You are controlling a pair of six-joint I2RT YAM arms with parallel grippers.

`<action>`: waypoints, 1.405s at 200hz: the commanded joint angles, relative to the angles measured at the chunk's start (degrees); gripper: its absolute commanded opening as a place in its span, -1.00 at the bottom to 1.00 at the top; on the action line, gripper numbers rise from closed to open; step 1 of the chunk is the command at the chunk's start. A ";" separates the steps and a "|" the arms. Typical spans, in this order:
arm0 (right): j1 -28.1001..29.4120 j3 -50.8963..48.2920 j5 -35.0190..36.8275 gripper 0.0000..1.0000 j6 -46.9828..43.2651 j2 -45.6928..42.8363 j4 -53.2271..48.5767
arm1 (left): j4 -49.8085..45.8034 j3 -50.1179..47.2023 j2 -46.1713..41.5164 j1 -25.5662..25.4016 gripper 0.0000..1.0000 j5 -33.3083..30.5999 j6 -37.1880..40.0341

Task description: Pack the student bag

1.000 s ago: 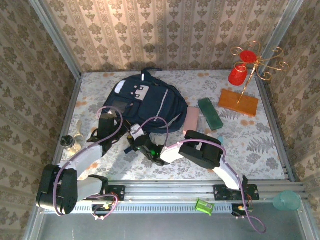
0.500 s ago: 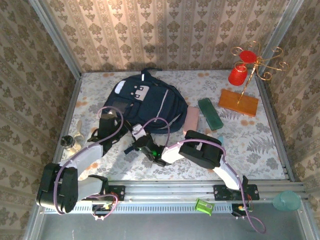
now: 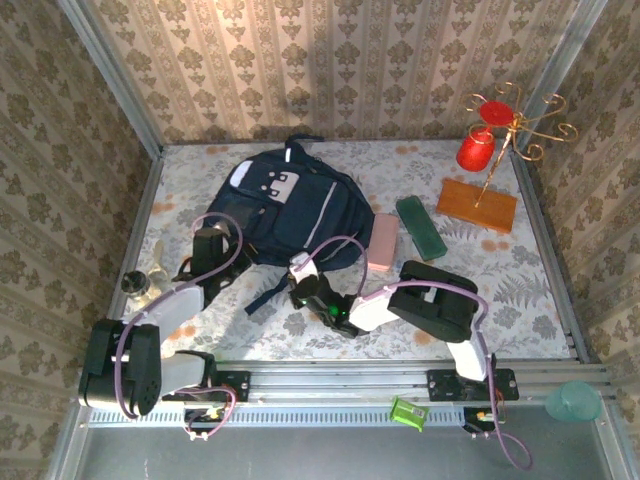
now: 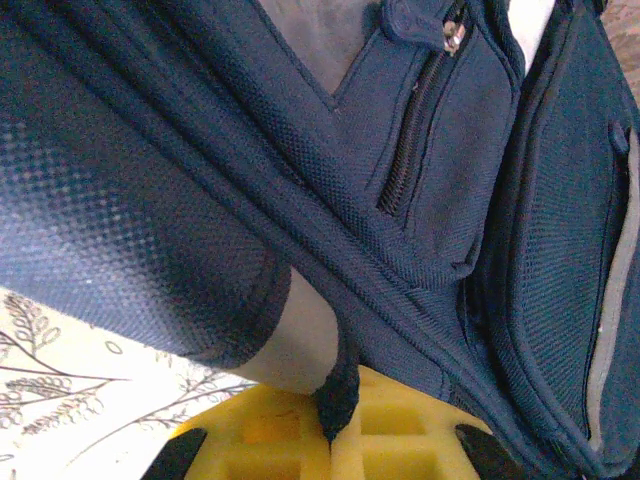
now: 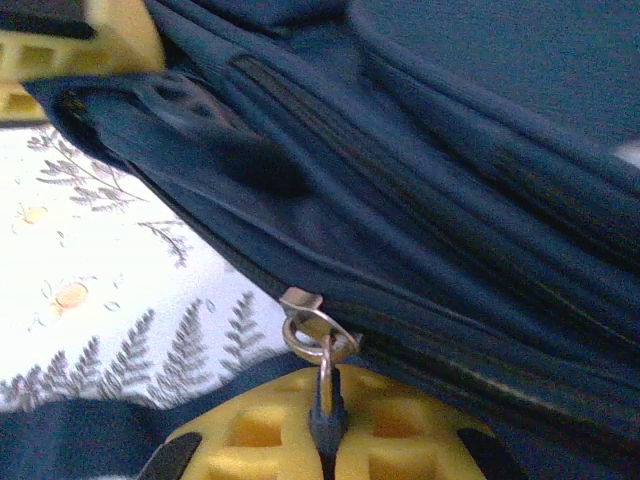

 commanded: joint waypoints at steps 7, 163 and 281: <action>-1.28 -4.43 1.26 -1.00 4.55 -6.14 -5.85 | 2.86 -0.66 -0.43 3.01 -1.00 -2.09 3.37; -10.43 -10.27 -22.67 -1.00 8.79 -26.52 -27.68 | -2.79 2.15 -0.05 11.90 -0.24 -1.08 14.26; -18.24 -0.76 -48.50 -1.00 3.51 -27.95 -39.53 | 11.17 -1.31 -10.59 -6.01 0.14 6.24 48.23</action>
